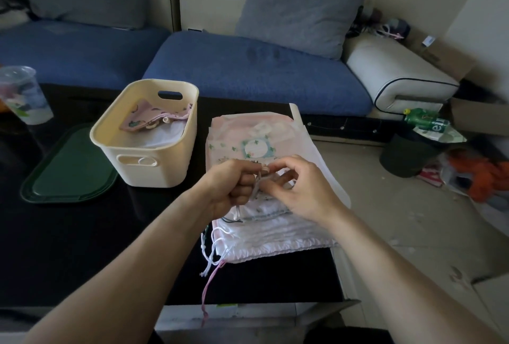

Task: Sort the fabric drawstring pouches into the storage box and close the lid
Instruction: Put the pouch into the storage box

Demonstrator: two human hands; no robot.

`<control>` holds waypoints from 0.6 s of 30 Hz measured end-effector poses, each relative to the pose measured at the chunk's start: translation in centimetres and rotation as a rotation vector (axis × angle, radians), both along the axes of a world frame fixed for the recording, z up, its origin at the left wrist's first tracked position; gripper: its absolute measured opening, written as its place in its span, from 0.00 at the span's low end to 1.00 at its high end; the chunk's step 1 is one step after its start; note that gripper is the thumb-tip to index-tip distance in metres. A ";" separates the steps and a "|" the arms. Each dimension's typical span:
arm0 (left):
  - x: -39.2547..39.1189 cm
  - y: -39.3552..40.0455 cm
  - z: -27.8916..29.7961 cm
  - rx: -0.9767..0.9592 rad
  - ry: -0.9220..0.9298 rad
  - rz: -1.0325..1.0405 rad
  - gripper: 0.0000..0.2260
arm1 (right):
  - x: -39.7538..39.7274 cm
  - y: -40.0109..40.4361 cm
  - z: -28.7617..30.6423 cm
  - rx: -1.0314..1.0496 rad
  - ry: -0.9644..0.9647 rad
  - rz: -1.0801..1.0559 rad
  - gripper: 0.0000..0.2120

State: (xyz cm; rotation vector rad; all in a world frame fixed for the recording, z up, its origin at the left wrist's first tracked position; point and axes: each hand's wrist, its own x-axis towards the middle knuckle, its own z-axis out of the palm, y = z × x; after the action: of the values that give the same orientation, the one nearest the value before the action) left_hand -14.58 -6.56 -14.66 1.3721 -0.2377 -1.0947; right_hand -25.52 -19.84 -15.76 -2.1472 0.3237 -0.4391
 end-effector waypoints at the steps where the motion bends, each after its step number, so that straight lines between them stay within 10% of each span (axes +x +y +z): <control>1: -0.1 -0.2 0.0 0.000 -0.021 0.002 0.08 | -0.1 -0.1 -0.2 0.028 -0.030 -0.015 0.08; 8: -0.9 -0.4 0.1 0.015 -0.261 -0.070 0.20 | -1.7 -0.6 -0.8 0.040 -0.157 -0.083 0.02; 12: -1.9 -0.5 -0.4 0.051 -0.776 0.021 0.11 | -1.8 0.0 -0.6 0.101 -0.118 -0.082 0.09; 18: -1.3 -1.2 -1.1 0.161 -0.996 0.133 0.11 | -0.1 0.7 1.0 0.923 -0.056 -0.047 0.12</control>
State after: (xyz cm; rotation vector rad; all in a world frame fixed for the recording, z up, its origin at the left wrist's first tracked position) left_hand -15.85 -7.72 -15.81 1.9638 -0.7716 -0.2424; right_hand -25.65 -19.16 -14.75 -1.2275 0.4384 -0.2888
